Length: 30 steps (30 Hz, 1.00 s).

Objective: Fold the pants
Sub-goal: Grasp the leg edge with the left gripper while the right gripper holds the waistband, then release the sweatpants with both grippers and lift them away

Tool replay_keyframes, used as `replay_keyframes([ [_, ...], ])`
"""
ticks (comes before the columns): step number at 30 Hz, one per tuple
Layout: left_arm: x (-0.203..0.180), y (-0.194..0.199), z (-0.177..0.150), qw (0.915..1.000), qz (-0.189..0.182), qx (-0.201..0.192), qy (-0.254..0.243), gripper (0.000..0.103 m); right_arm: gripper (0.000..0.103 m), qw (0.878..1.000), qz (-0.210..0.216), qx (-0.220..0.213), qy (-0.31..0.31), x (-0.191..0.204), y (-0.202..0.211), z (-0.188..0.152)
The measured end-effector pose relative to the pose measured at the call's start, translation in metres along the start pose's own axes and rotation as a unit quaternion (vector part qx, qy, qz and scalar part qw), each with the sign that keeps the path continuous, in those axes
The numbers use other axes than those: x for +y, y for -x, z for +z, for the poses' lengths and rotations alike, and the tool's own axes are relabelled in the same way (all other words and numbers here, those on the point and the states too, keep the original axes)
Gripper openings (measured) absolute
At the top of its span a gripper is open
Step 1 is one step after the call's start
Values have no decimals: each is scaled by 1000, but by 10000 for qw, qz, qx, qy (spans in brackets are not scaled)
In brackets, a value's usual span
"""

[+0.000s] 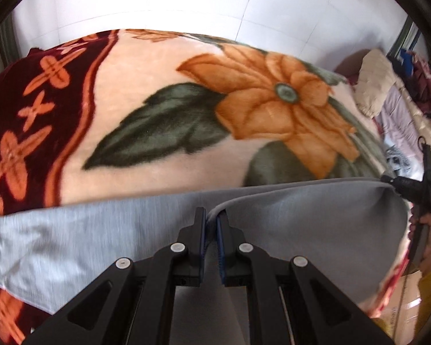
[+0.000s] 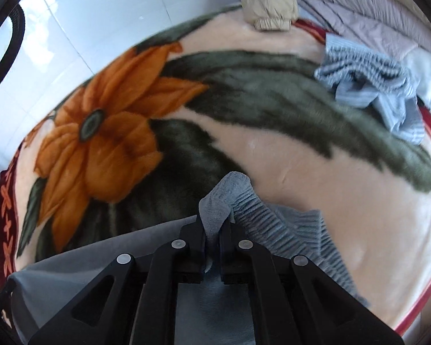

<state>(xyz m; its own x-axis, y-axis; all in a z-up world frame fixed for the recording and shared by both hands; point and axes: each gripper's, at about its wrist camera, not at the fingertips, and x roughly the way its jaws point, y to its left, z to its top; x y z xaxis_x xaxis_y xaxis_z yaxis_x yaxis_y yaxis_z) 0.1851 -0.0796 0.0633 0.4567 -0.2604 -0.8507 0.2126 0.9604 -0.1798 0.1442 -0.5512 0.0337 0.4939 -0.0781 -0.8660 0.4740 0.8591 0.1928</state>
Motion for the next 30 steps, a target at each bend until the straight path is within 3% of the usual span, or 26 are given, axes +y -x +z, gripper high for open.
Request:
replay_keyframes([
  [6,5,-22,-2,9998,168,98,87,16,30,9997,209,-57,112,5,8,0],
  [10,10,-12,-2,9997,211,-5,120,39,41,9993,219,-301,101,10,26,0],
  [12,10,-3,-1,9998,170,-70,106,42,50,9989,149,-444,85,12,37,-2],
  [19,17,38,-10,9997,119,-174,135,63,50,9979,203,-500,361,26,75,-22],
  [30,47,99,-59,9982,404,-55,433,67,50,9844,626,-415,1588,110,129,-91],
])
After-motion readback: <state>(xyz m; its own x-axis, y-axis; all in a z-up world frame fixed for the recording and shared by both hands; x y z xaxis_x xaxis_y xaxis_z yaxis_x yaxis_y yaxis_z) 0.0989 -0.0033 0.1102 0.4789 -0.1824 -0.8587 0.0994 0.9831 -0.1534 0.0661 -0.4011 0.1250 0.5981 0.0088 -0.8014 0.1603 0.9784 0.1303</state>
